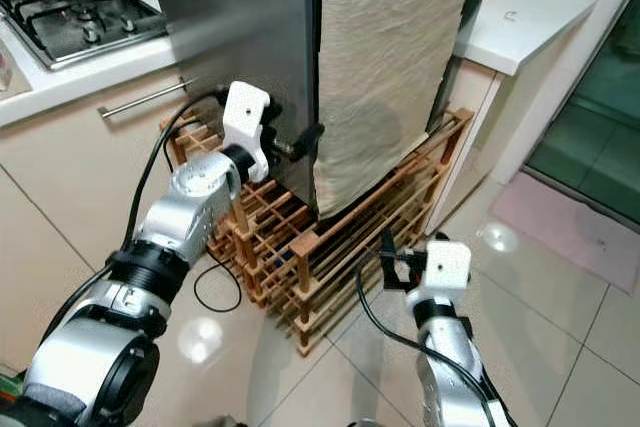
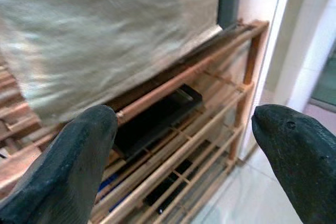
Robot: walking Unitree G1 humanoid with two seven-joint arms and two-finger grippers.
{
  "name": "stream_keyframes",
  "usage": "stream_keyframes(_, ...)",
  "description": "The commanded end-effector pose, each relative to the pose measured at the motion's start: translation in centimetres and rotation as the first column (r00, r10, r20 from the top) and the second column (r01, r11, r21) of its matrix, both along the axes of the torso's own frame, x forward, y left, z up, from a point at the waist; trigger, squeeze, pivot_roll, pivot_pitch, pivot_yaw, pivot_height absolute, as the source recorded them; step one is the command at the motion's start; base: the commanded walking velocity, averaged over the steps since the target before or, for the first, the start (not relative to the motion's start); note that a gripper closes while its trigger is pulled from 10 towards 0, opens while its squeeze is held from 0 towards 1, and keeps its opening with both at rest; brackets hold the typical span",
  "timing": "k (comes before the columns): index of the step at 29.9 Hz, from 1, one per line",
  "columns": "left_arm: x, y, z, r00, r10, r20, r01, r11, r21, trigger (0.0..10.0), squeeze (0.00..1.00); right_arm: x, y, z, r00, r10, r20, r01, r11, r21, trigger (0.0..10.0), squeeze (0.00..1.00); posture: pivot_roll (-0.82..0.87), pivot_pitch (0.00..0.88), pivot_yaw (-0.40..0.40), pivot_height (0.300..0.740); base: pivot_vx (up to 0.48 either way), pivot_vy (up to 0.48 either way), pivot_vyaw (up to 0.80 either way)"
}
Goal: Restocking fridge
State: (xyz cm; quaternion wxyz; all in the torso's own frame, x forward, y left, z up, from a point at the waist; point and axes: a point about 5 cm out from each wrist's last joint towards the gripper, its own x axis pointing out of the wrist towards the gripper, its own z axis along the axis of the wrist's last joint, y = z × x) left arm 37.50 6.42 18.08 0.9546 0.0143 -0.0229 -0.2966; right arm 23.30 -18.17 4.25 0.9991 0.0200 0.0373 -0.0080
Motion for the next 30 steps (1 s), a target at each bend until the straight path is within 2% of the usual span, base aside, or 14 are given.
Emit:
stream_keyframes(1,0.2,-0.3,0.2,1.0,-0.002,-0.007,0.002,1.0,-0.019,10.0,0.0,-0.2,-0.2,0.4,1.0,-0.004,0.013,0.004,1.0,0.004,10.0,0.0,-0.01,0.078,0.02,0.74,0.0,0.0,0.0)
stream_keyframes(5,0.2,-0.5,0.2,1.0,-0.011,-0.015,0.01,0.999,-0.045,10.0,0.0,-0.3,-0.2,0.5,1.0,-0.004,0.011,0.004,1.0,0.004,10.0,0.0,-0.02,0.08,0.02,0.74,0.0,0.0,0.0)
stream_keyframes(11,-0.7,-0.9,-0.4,0.999,-0.049,-0.023,0.048,0.998,-0.051,10.0,0.0,-0.5,-0.2,0.5,1.0,-0.003,0.002,0.003,1.0,0.003,10.0,0.0,-0.01,0.08,0.025,0.74,0.0,0.0,0.0)
stream_keyframes(18,-1.9,0.2,-1.7,0.998,-0.055,-0.036,0.054,0.998,-0.027,10.0,0.0,-0.1,0.0,0.5,1.0,0.004,-0.003,-0.004,1.0,0.008,10.0,0.0,0.01,0.076,0.018,0.74,0.0,0.0,0.0)
stream_keyframes(23,-2.1,0.5,-1.5,0.998,-0.053,-0.037,0.052,0.998,-0.032,10.0,0.0,-0.1,0.0,0.4,1.0,0.012,-0.009,-0.012,1.0,0.007,10.0,0.0,0.01,0.073,0.012,0.74,0.0,0.0,0.0)
stream_keyframes(30,-2.7,-0.6,-0.3,0.994,-0.107,-0.024,0.105,0.992,-0.064,10.0,0.0,0.0,-0.2,0.4,1.0,0.017,-0.01,-0.017,1.0,0.0,10.0,0.0,0.0,0.069,0.014,0.74,0.0,0.0,0.0)
